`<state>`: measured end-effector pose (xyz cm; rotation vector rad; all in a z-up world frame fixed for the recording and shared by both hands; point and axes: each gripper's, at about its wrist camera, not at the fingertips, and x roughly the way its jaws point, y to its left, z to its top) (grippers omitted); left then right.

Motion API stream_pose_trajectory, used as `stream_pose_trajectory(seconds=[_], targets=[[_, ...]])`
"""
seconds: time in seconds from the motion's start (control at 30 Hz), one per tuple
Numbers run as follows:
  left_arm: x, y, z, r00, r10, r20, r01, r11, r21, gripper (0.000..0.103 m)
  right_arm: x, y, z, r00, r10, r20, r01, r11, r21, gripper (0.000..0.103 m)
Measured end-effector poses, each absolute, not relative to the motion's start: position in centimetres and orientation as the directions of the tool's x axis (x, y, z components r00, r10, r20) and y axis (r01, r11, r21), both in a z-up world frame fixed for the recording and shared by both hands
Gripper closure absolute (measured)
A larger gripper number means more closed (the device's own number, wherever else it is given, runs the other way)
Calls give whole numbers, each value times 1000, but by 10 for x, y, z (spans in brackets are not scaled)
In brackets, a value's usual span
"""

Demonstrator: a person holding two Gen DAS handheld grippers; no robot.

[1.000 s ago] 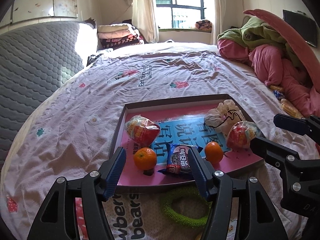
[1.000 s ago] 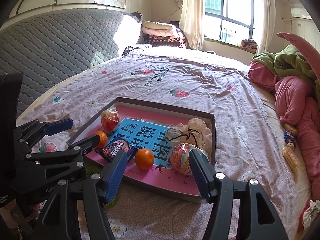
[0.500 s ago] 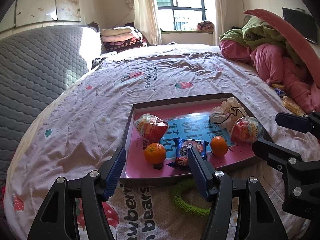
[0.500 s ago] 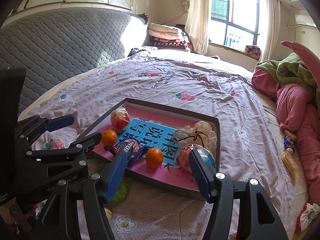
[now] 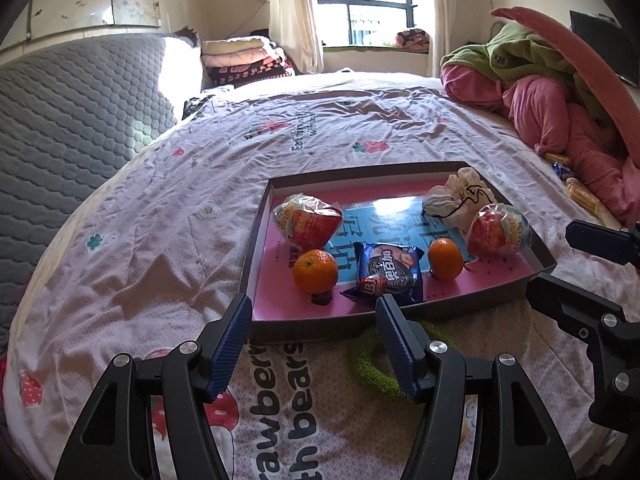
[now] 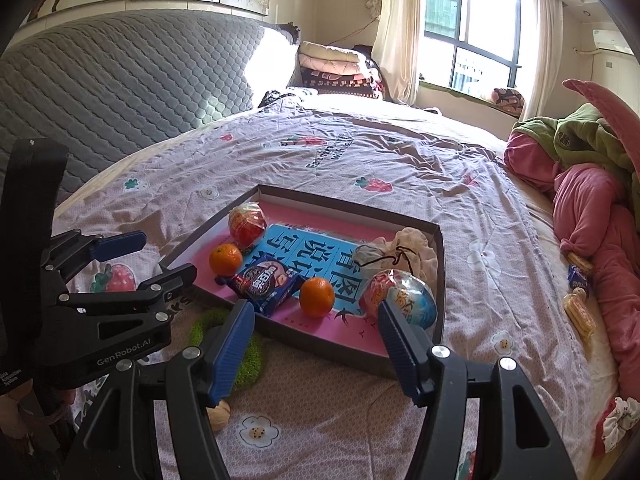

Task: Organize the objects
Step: 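Withdraw both tools from the box toward the green ring and walnut, then move left tool to the green fuzzy ring while right tool approaches the walnut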

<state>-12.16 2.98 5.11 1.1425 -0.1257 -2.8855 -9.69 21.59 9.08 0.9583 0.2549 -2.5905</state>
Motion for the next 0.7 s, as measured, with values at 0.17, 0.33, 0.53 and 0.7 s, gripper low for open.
stream_pose_trajectory(seconds=[0.17, 0.33, 0.53, 0.7], targets=[[-122, 30, 43, -704, -51, -709, -1, -997, 72, 37, -89, 217, 83, -678, -292, -675, 413, -911, -21, 39], [-119, 29, 40, -699, -29, -714, -21, -998, 62, 37, -83, 216, 74, -663, -285, -692, 429, -903, -38, 39], [-118, 23, 33, -677, -14, -736, -33, -998, 49, 37, -82, 219, 63, -634, -297, -714, 436, -900, -13, 39], [-116, 21, 28, -667, -5, -745, -41, -998, 43, 37, -77, 215, 57, -615, -304, -727, 453, -891, -11, 39]])
